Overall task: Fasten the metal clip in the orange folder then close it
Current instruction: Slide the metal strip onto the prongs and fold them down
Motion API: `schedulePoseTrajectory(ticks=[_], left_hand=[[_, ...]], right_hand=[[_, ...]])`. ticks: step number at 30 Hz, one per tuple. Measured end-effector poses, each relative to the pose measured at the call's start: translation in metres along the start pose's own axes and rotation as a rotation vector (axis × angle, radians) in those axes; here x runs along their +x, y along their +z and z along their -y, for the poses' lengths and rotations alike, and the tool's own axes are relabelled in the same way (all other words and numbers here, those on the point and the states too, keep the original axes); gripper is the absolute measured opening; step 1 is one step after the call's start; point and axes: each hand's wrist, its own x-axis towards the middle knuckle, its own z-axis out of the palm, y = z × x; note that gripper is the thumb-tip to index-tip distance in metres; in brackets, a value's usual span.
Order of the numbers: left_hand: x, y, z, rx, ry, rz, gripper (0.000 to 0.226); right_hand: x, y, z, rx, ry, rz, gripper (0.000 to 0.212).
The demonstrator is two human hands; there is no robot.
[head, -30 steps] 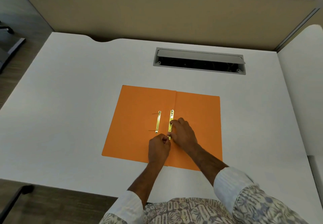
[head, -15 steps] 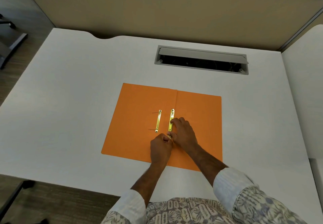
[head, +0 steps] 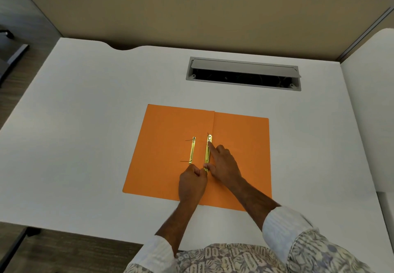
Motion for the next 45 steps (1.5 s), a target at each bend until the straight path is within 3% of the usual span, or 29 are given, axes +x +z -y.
schedulePoseTrajectory(ticks=[7, 12, 21, 29, 45], left_hand=[[0.040, -0.007, -0.026, -0.179, 0.170, -0.005, 0.012], [0.078, -0.004, -0.053, -0.138, 0.224, 0.084, 0.017], [0.108, 0.005, -0.060, -0.076, 0.263, 0.138, 0.007], [0.123, 0.000, -0.056, 0.073, 0.325, 0.117, 0.005], [0.148, 0.002, -0.078, 0.373, 0.621, 0.314, 0.011]], right_hand=[[-0.002, -0.002, 0.002, -0.051, -0.017, 0.016, 0.083], [0.000, -0.002, 0.005, -0.066, 0.001, 0.028, 0.086], [0.008, 0.000, 0.003, -0.103, 0.013, 0.035, 0.089], [0.013, 0.004, 0.003, -0.126, 0.017, 0.059, 0.092], [0.013, 0.007, 0.003, -0.159, 0.031, 0.063, 0.086]])
